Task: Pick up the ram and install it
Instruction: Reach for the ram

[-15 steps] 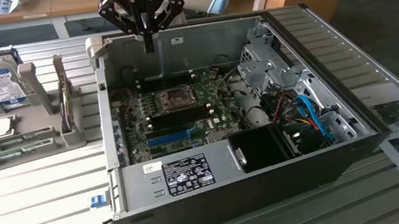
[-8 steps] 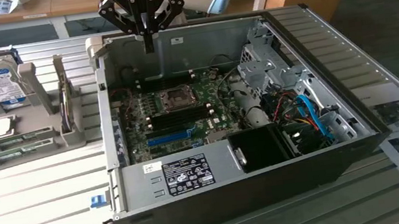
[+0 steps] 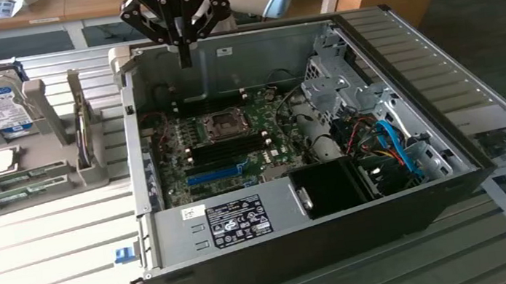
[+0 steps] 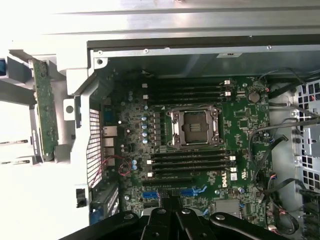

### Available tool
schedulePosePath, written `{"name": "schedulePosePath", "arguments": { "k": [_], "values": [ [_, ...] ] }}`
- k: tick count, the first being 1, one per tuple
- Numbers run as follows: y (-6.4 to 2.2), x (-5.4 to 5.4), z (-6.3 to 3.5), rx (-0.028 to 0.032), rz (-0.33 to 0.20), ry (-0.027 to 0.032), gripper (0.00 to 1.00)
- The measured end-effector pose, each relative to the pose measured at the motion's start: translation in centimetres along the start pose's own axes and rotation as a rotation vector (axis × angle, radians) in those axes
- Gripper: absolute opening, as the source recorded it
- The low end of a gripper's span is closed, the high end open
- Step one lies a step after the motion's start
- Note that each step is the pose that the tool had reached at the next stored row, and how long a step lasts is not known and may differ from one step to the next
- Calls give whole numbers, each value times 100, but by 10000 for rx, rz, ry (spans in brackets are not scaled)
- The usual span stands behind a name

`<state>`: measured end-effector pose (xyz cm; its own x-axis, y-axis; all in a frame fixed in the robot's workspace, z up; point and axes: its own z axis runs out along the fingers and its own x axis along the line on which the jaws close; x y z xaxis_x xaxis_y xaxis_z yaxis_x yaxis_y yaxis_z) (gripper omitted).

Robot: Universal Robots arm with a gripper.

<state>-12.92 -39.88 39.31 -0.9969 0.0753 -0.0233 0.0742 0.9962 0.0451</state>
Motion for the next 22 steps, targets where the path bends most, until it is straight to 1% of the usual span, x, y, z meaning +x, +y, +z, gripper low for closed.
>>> {"name": "schedulePosePath", "arguments": {
  "k": [11,22],
  "values": [
    [-17,219,-2,0,-1,0,9],
    [-38,508,-4,0,0,-1,9]
  ]
}}
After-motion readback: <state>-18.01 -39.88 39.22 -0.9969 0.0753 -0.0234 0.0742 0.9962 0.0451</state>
